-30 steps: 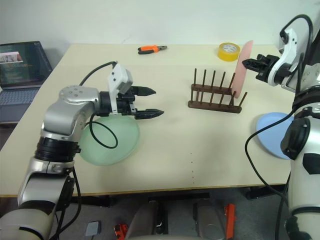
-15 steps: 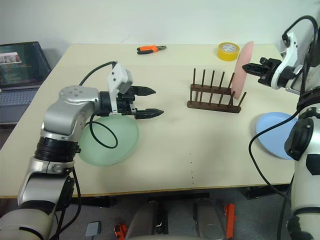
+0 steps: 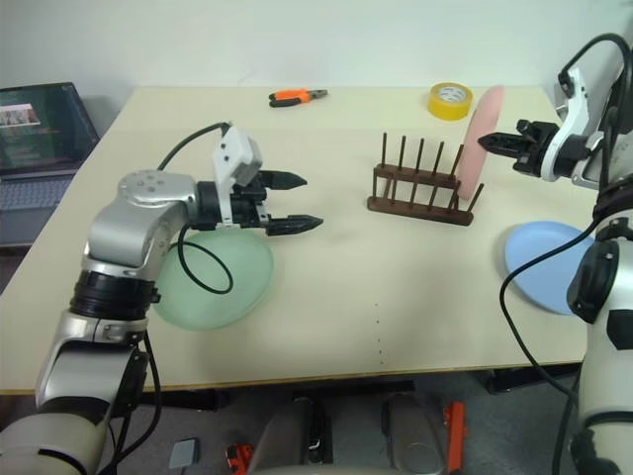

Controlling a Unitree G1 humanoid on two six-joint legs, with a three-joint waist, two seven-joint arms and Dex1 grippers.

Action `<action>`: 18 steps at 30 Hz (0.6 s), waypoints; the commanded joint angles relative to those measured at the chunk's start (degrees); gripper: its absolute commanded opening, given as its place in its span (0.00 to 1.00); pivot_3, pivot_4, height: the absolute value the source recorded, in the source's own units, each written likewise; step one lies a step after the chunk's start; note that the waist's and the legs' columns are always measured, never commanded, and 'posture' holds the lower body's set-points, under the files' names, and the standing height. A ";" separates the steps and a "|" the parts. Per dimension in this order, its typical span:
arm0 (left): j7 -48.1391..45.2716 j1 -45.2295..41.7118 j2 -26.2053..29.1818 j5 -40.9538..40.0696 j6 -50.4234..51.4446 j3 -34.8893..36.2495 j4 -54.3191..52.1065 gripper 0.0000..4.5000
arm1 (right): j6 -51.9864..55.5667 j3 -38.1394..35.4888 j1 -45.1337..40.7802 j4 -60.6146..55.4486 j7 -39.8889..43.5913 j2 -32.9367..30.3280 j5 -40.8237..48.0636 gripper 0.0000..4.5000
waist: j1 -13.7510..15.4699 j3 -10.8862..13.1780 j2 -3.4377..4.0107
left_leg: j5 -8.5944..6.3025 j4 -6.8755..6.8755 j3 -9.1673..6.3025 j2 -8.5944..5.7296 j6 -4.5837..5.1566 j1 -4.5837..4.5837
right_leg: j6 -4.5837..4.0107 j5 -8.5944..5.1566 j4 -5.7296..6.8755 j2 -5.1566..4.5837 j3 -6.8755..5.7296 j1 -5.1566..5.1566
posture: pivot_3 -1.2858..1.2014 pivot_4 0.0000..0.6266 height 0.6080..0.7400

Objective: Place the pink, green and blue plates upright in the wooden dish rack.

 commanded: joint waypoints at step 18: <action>-0.46 -1.49 0.30 0.42 -1.06 0.45 -0.64 1.00 | 7.53 4.01 2.22 -5.36 5.07 -3.33 -0.74 0.66 | -0.11 0.04 0.06 | 0.00 -0.10 0.02 -0.03 0.01 -0.39 | -0.13 0.06 -0.03 0.08 -0.02 -0.42 | 0.52 0.24 1.00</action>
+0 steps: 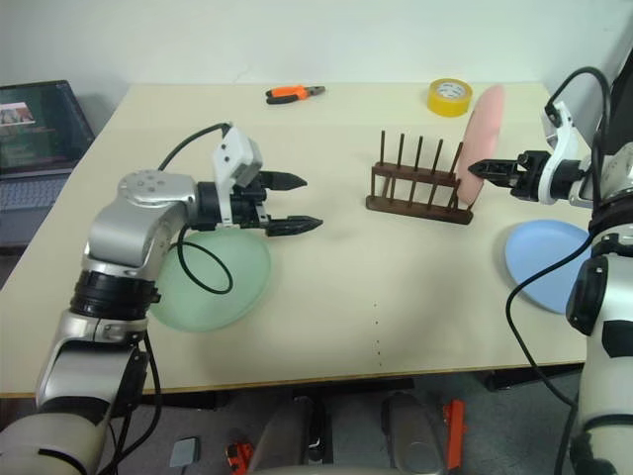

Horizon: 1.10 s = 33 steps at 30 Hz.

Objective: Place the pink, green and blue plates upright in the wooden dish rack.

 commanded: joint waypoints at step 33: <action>-7.65 -7.05 16.13 1.97 -6.00 4.34 10.63 1.00 | 34.92 -23.74 22.55 -65.82 -32.73 2.11 50.56 0.66 | 0.11 0.03 0.03 | 0.01 0.00 -0.02 0.14 0.01 -0.19 | 0.12 -0.09 0.15 -0.06 0.02 -0.25 | 0.52 0.24 1.00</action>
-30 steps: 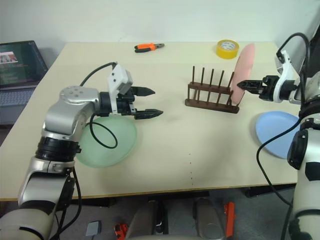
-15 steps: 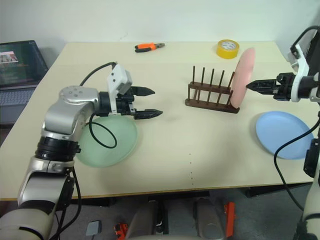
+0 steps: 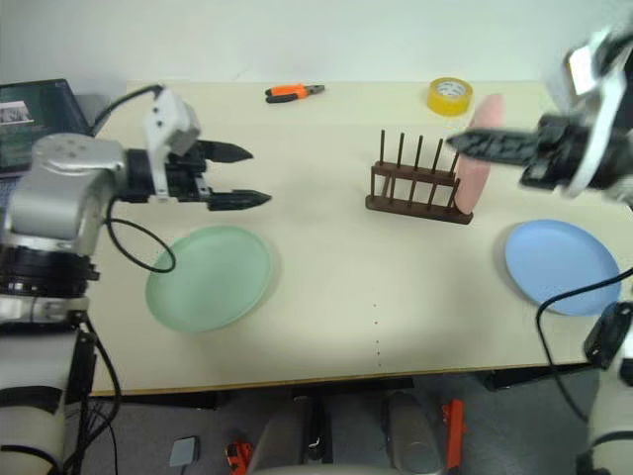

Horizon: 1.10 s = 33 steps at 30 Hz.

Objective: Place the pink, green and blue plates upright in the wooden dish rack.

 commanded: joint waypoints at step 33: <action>0.38 9.46 7.29 11.15 -1.71 0.42 22.58 1.00 | -9.01 11.37 21.57 -27.37 -24.99 8.96 9.68 0.66 | 0.04 -0.05 -0.10 | 0.01 0.07 -0.03 0.11 0.02 -0.03 | 0.04 0.01 -0.05 0.01 -0.06 0.01 | 0.52 0.24 1.00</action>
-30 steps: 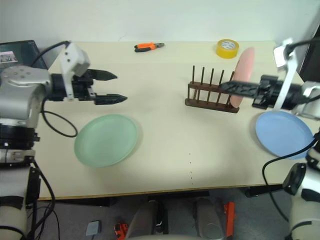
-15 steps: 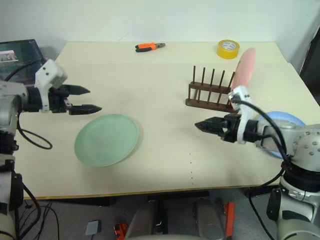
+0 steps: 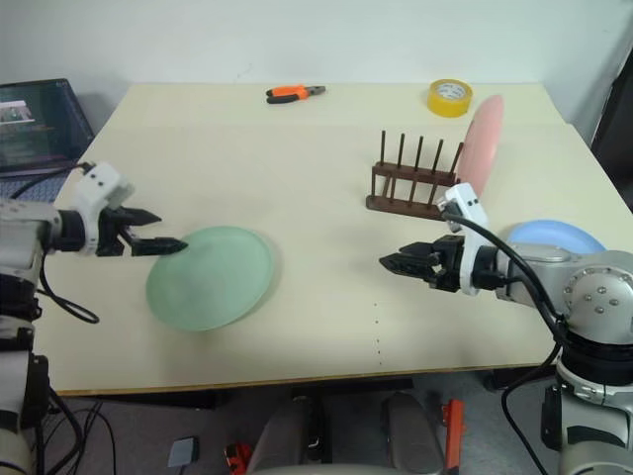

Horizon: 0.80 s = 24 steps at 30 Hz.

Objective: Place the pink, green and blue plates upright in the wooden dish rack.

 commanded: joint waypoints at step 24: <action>6.84 -8.71 -5.63 -5.22 12.38 6.78 -5.94 0.00 | -11.77 2.39 -3.67 0.37 2.77 -0.32 -8.74 0.66 | 0.64 -0.08 -0.22 | 0.03 0.11 -0.07 -0.04 0.05 -0.05 | 0.04 0.05 0.00 -0.04 -0.08 0.03 | 0.52 0.24 1.00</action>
